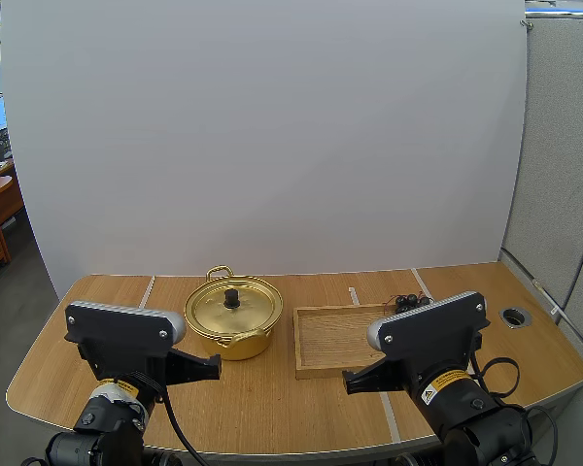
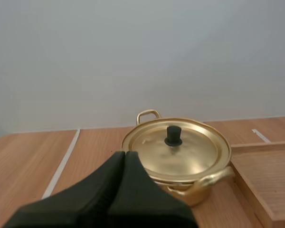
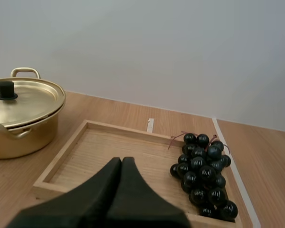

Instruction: Open the pot, put the pineapple inside, and close it

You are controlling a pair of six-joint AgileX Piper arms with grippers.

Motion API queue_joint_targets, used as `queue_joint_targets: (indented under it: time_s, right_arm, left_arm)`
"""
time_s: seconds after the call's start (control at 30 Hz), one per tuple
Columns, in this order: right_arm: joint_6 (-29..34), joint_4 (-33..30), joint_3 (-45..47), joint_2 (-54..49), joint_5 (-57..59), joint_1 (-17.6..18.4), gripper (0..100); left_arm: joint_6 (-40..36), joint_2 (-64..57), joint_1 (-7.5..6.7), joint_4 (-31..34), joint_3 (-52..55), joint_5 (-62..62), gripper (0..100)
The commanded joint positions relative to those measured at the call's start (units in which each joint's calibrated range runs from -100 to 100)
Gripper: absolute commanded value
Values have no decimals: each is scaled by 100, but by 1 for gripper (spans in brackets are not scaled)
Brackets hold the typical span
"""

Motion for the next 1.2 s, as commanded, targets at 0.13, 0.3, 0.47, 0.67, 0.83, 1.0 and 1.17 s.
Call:
queue_joint_targets:
  time_s: [0.13,0.3,0.47,0.67,0.83,1.0,1.17]
  right_arm:
    - [53,13,21,-34,425,-20,0]
    - [125,24,21,-34,437,-75,0]
    - [134,37,21,-34,510,-85,0]
    - [343,49,21,-34,523,-85,0]
    - [343,48,21,-34,541,-85,0]
    - [343,48,21,-34,541,-85,0]
    - [343,48,21,-34,541,-85,0]
  left_arm:
    - [-471,-21,19,698,9,304,0]
    - [-913,-21,19,745,9,452,0]
    - [-925,-21,19,769,9,508,0]
    - [-963,-21,19,769,9,524,0]
    - [-963,-21,19,769,9,524,0]
    - [-960,-21,19,769,9,446,0]
    - [-960,-21,19,769,9,404,0]
